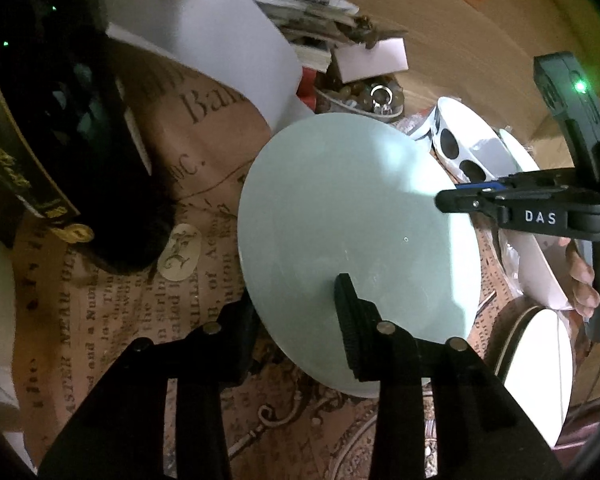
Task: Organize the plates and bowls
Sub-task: 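Lift the mint green plate with both grippers and carry it toward the plate stack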
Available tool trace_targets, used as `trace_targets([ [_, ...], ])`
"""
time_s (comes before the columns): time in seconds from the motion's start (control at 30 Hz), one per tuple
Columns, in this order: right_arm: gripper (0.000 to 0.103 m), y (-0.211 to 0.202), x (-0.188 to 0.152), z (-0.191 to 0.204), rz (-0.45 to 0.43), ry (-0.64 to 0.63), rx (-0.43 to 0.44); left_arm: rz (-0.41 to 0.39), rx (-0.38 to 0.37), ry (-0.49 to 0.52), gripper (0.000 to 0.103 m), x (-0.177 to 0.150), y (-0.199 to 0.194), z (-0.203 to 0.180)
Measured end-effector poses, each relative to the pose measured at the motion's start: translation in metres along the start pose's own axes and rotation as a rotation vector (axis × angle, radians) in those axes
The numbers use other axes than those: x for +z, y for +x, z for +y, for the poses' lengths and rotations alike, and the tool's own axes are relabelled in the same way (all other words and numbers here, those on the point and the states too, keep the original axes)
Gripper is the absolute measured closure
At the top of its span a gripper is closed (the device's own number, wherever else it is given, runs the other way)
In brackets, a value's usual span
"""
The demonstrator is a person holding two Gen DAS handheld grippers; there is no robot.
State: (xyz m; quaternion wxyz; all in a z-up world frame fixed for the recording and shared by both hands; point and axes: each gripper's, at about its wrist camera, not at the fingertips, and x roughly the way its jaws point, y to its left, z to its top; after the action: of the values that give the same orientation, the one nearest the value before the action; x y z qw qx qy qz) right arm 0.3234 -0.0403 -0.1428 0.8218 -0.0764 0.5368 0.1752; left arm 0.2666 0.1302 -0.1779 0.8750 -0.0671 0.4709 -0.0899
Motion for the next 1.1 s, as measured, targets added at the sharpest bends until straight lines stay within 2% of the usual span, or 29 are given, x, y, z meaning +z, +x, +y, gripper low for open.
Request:
trace_targets([
  [0.27, 0.086, -0.043, -0.014, -0.001, -0.092, 0.004, 0.012, -0.056, 0.014, -0.001, 0.068, -0.006, -0.028, -0.006],
  [0.57, 0.087, -0.095, -0.045, 0.005, -0.182, 0.000, 0.023, -0.140, 0.042, 0.013, 0.068, -0.015, -0.070, -0.015],
  [0.8, 0.087, -0.110, -0.068, 0.015, -0.223, 0.012, 0.027, -0.177, 0.046, 0.021, 0.068, -0.024, -0.090, -0.028],
  [1.1, 0.087, -0.107, -0.091, 0.024, -0.249, 0.023, 0.009, -0.203, 0.048, 0.054, 0.068, -0.042, -0.105, -0.051],
])
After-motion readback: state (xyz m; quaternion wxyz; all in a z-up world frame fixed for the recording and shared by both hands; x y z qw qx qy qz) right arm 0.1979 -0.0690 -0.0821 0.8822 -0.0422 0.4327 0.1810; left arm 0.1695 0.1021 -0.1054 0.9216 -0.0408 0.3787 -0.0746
